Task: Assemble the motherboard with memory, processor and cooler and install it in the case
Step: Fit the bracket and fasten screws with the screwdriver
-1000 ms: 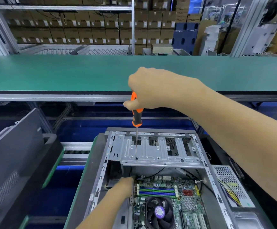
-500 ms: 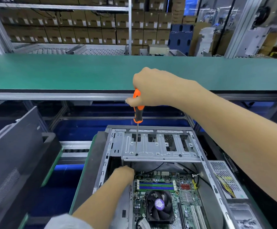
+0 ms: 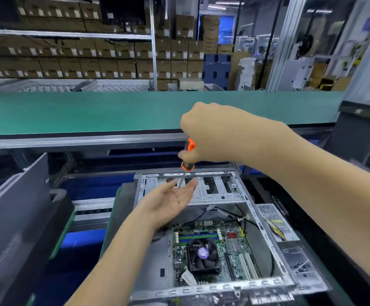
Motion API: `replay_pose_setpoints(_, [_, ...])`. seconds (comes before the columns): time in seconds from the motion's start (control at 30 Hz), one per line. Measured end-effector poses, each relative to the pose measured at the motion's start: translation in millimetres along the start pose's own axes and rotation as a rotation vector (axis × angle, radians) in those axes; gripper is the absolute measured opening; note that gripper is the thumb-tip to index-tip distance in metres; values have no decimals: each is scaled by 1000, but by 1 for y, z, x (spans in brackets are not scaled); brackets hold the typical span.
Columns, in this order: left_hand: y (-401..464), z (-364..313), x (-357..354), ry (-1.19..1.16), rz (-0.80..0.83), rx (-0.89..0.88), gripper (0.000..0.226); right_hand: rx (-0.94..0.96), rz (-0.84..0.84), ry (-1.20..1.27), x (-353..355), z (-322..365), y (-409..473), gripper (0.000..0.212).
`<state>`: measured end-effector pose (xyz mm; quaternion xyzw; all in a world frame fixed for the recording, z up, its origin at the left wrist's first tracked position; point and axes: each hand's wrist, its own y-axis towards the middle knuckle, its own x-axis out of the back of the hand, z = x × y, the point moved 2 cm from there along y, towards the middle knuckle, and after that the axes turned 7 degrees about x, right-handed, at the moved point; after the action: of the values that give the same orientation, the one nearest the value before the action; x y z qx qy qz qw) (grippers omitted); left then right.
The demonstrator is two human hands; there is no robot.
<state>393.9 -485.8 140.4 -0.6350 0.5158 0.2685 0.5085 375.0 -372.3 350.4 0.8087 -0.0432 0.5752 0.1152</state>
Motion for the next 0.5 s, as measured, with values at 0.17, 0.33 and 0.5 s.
replay_pose_setpoints(0.17, [-41, 29, -30, -28, -31, -83, 18, 96, 6, -89, 32, 30, -62, 49])
replay_pose_setpoints(0.33, [-83, 59, -47, 102, -159, -390, 34, 123, 63, 53, 30, 49, -129, 45])
replay_pose_setpoints(0.5, [-123, 118, -30, 334, -357, -535, 44, 73, 78, 282, -33, 82, -148, 26])
